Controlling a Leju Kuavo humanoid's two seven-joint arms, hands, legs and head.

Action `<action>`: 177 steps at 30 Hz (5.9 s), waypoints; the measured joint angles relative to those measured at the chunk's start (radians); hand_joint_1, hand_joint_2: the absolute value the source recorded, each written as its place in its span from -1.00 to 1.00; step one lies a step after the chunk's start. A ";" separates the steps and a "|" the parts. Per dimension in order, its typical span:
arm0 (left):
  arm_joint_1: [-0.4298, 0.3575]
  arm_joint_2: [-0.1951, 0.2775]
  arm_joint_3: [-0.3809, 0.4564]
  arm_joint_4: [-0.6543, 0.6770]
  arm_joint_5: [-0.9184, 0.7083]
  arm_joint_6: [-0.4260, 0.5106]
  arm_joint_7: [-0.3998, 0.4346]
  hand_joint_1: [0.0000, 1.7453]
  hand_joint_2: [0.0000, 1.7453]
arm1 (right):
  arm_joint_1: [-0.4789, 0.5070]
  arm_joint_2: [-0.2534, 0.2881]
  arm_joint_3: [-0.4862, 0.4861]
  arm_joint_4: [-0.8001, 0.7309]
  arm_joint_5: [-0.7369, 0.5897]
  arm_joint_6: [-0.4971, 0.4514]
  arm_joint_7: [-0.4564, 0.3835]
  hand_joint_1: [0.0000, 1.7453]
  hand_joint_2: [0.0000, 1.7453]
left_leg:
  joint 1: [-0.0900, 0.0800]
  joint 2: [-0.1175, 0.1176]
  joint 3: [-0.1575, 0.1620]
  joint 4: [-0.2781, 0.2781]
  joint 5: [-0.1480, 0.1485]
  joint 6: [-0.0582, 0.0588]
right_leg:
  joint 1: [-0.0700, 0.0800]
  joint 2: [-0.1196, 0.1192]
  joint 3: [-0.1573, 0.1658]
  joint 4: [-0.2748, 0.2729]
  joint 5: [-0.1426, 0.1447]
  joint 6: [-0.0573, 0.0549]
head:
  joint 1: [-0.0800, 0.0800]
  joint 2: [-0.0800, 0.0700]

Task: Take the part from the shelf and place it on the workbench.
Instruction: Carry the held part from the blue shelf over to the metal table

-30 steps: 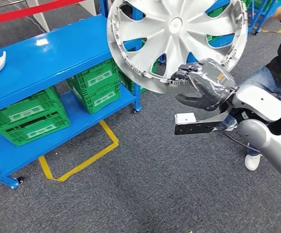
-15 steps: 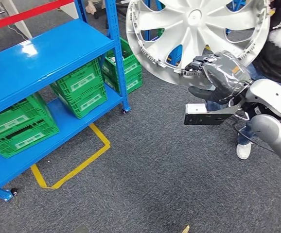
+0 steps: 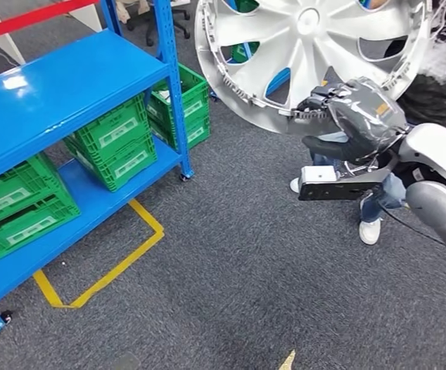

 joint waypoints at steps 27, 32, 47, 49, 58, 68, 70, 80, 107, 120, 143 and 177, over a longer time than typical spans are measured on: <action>0.000 -0.005 -0.002 0.000 0.010 0.041 -0.086 -1.00 1.00 | 0.007 -0.030 -0.001 -0.021 -0.010 0.003 0.013 1.00 1.00 | -0.006 -0.017 -0.001 0.008 -0.009 -0.010 | 0.001 0.041 0.070 -0.172 0.098 -0.014 | -0.003 0.000; 0.005 -0.006 -0.002 0.000 0.027 0.035 -0.103 -1.00 1.00 | 0.022 -0.056 -0.001 -0.044 -0.025 0.006 0.019 1.00 1.00 | -0.002 0.007 0.003 0.002 -0.004 -0.001 | -0.001 -0.006 -0.043 0.076 -0.015 0.006 | 0.005 0.000; 0.017 -0.019 0.000 0.001 0.041 -0.108 -0.151 -1.00 1.00 | 0.137 -0.245 -0.085 -0.204 -0.096 0.004 0.033 1.00 1.00 | -0.013 0.015 -0.097 0.266 -0.155 -0.032 | 0.004 -0.013 0.103 -0.188 0.090 -0.046 | 0.002 0.000; 0.019 -0.020 0.000 0.001 0.044 -0.123 -0.156 -1.00 1.00 | 0.153 -0.261 -0.095 -0.219 -0.096 0.005 0.031 1.00 1.00 | -0.013 0.014 -0.105 0.279 -0.130 -0.029 | 0.005 0.005 0.105 -0.187 0.090 -0.047 | 0.002 0.000; 0.013 -0.024 -0.004 0.001 0.024 -0.067 -0.148 -1.00 1.00 | 0.202 -0.337 -0.141 -0.277 -0.104 0.000 0.027 1.00 1.00 | -0.010 -0.021 0.000 0.003 -0.006 0.003 | 0.002 0.035 0.079 -0.167 0.082 -0.015 | 0.005 0.000; 0.004 -0.029 -0.009 0.001 0.018 -0.046 -0.155 -1.00 1.00 | 0.196 -0.337 -0.156 -0.279 -0.076 0.033 0.024 1.00 1.00 | -0.009 0.034 0.006 0.001 -0.009 -0.008 | -0.007 -0.042 0.090 -0.153 0.085 0.008 | 0.010 0.000; 0.003 -0.027 -0.009 0.001 0.018 -0.045 -0.159 -1.00 1.00 | 0.180 -0.311 -0.148 -0.267 -0.062 0.043 0.028 1.00 1.00 | -0.014 0.043 0.004 0.002 -0.010 -0.018 | -0.002 -0.043 0.108 -0.184 0.083 -0.006 | 0.010 0.000; 0.005 -0.018 -0.016 0.001 0.018 -0.043 -0.161 -1.00 1.00 | 0.138 -0.231 -0.100 -0.201 -0.043 0.042 0.042 1.00 1.00 | -0.012 0.012 -0.107 0.248 -0.103 -0.030 | 0.003 0.006 0.107 -0.186 0.086 -0.045 | 0.009 0.000; 0.007 -0.004 -0.026 0.001 0.015 -0.042 -0.159 -1.00 1.00 | 0.103 -0.183 -0.075 -0.135 -0.043 0.027 0.039 1.00 1.00 | -0.009 0.017 -0.077 0.190 -0.115 -0.037 | -0.005 -0.021 0.096 -0.188 0.096 -0.039 | 0.012 0.000; 0.008 -0.004 -0.026 0.001 0.015 -0.043 -0.159 -1.00 1.00 | 0.097 -0.177 -0.075 -0.130 -0.045 0.027 0.035 1.00 1.00 | -0.005 -0.012 -0.006 0.005 0.003 -0.003 | -0.007 0.021 0.057 -0.140 0.075 -0.002 | 0.018 0.000; 0.014 -0.002 -0.027 0.001 0.014 -0.043 -0.160 -1.00 1.00 | 0.095 -0.166 -0.058 -0.122 -0.050 0.027 0.036 1.00 1.00 | -0.010 -0.007 -0.060 0.133 -0.031 -0.027 | 0.003 0.025 0.109 -0.188 0.091 -0.042 | 0.019 0.000; 0.015 -0.001 -0.027 0.001 0.015 -0.041 -0.161 -1.00 1.00 | 0.114 -0.165 -0.058 -0.118 -0.055 0.015 0.039 1.00 1.00 | -0.013 -0.031 -0.013 0.016 0.001 -0.017 | 0.005 0.044 0.100 -0.184 0.094 -0.033 | 0.024 0.000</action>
